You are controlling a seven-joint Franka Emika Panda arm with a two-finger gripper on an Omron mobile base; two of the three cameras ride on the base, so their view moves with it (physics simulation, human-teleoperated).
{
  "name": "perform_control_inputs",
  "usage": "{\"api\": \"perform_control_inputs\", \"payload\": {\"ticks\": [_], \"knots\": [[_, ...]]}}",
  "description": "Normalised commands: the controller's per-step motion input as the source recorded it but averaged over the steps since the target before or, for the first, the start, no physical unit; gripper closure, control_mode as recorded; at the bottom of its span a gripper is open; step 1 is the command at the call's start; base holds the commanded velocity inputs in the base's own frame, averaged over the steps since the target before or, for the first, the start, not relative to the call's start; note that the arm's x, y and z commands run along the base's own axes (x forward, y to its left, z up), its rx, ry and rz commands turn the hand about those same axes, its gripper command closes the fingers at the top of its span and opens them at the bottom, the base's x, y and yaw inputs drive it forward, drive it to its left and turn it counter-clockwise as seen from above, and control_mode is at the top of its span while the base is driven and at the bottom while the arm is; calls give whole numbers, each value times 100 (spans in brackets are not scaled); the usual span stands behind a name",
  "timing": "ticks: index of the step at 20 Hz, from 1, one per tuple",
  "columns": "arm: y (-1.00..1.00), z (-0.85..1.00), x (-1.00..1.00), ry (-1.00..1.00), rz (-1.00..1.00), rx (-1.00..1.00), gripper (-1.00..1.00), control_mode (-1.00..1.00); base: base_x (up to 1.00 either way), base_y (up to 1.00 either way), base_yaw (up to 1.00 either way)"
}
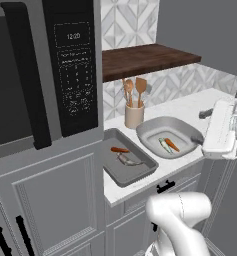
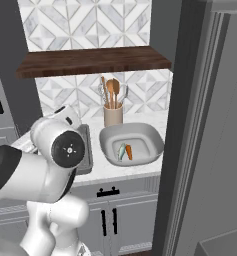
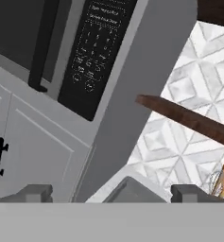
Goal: Place one carrot and one fish in each tupperware on the nearby counter, to pack two identical lunches.
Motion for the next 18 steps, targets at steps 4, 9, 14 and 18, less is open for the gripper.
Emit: {"api": "perform_control_inputs", "payload": {"ticks": [4,9,14,18], "knots": [[100,-100,-24,7,17,-58,-100,-100,0,0,0],[100,-98,-7,3,5,-55,-100,-100,0,0,0],[70,-58,-4,-4,0,-36,-100,-100,0,0,0],[11,-1,0,0,-3,-2,-100,-100,0,0,0]]}}
